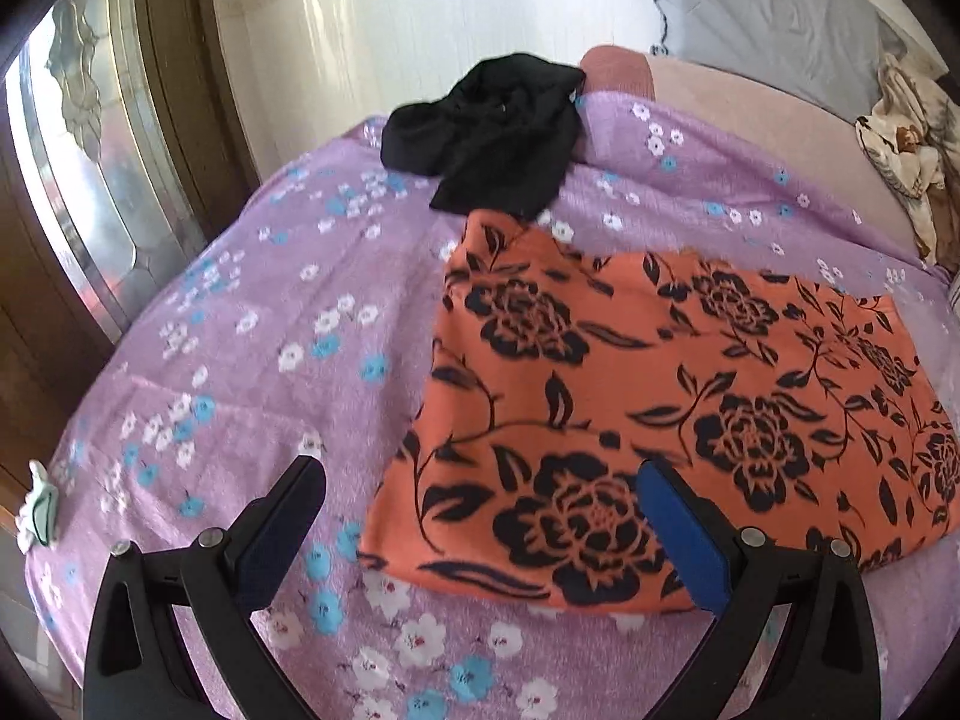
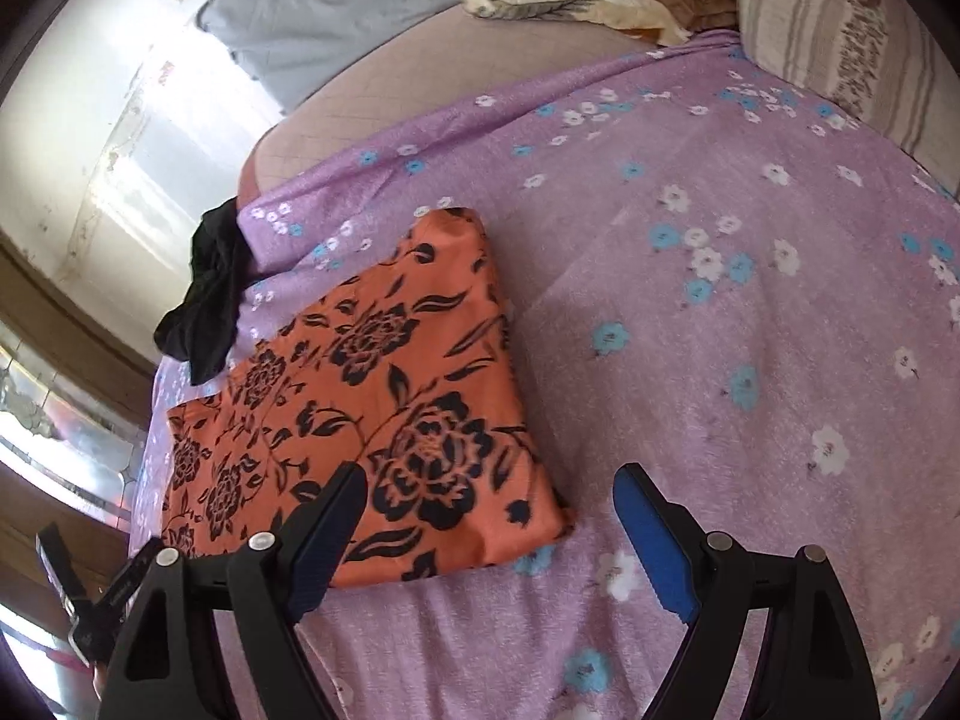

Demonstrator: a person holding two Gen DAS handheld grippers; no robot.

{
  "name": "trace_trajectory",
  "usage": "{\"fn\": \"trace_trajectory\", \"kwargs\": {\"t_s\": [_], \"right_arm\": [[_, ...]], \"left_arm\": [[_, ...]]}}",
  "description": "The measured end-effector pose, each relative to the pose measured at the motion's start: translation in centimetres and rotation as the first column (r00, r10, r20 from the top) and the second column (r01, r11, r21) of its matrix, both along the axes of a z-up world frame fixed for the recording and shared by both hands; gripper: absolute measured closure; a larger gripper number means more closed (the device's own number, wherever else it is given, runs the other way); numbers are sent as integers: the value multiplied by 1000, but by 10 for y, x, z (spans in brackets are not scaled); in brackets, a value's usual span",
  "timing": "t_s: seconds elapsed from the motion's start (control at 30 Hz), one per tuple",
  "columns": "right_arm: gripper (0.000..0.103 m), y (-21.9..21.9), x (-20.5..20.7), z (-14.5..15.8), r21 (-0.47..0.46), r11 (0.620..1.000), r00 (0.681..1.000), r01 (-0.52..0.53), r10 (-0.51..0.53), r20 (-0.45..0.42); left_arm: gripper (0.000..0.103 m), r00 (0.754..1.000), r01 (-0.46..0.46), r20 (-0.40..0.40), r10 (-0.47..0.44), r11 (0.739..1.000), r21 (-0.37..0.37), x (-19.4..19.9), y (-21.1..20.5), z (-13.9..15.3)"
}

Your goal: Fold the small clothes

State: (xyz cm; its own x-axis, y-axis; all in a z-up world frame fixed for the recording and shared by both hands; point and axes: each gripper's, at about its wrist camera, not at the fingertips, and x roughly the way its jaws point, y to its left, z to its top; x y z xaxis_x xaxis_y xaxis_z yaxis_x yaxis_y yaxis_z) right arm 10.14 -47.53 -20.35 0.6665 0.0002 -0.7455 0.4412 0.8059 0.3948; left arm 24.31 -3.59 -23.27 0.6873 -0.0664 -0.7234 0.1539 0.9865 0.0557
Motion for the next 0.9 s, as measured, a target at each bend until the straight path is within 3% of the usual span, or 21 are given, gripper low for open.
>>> {"fn": "trace_trajectory", "kwargs": {"t_s": [0.43,0.9], "right_arm": [[17,18,-2,5,-8,999,999,-32,32,19],[17,24,-18,8,24,1000,999,4,-5,45]], "left_arm": [[0,995,25,93,-24,1000,-5,-12,-13,23],[0,993,24,116,-20,999,-32,-26,-10,34]]}}
